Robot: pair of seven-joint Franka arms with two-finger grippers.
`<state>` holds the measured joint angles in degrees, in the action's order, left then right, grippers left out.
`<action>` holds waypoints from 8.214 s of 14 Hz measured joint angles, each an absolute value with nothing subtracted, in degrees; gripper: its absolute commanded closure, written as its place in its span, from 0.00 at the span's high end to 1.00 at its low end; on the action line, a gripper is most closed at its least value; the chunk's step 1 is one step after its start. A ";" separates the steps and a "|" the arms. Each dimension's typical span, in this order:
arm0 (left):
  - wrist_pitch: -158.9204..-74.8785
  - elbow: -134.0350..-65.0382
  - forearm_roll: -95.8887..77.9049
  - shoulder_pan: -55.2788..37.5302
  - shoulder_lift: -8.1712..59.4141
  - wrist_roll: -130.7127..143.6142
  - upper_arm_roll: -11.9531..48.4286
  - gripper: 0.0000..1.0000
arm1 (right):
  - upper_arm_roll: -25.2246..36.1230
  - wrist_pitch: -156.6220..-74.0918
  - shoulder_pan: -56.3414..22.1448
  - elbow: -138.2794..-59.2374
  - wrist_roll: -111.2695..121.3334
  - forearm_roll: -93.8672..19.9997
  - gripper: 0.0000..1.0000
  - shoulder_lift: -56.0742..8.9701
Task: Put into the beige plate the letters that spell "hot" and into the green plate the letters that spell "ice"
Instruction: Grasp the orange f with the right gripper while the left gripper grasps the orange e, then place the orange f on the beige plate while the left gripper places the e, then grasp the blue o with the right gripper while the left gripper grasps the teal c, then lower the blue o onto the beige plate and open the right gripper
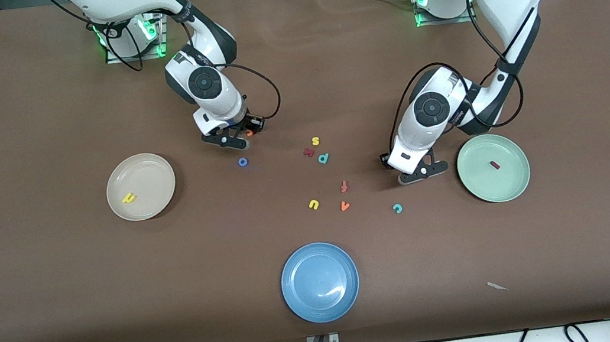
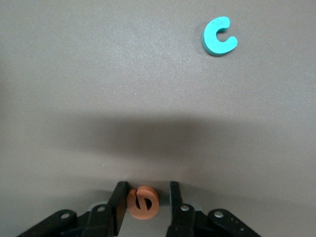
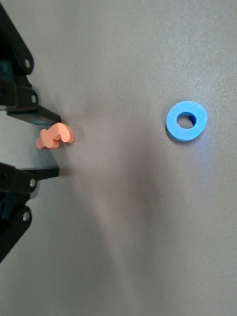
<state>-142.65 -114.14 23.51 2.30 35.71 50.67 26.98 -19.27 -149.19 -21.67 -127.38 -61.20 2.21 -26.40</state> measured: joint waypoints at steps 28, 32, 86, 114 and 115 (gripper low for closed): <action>-125.67 -109.58 24.86 8.30 32.61 36.81 26.77 0.15 | 8.16 -114.07 -20.02 -111.95 -17.19 3.44 0.00 -20.60; -117.97 -105.25 24.85 11.48 31.53 27.55 26.77 0.15 | 8.31 -119.15 -18.24 -115.56 -10.79 3.43 0.00 -22.47; -128.29 -81.87 18.86 -3.31 51.95 56.87 24.79 0.90 | -7.29 -144.45 -27.40 -116.27 -32.36 -2.16 0.19 -30.69; -128.50 -81.14 18.86 -4.30 52.65 58.34 23.01 0.27 | 13.75 -136.62 -25.28 -123.33 -5.49 1.67 0.77 -21.90; -128.48 -81.13 18.86 -4.37 52.61 58.34 22.89 0.26 | 13.75 -136.63 -25.28 -123.20 -5.49 1.55 0.81 -21.77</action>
<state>-128.48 -81.13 18.86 -4.37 52.61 58.34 22.89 13.75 -136.63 -25.28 -123.20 -5.49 1.55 -21.77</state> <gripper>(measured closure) 0.718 0.419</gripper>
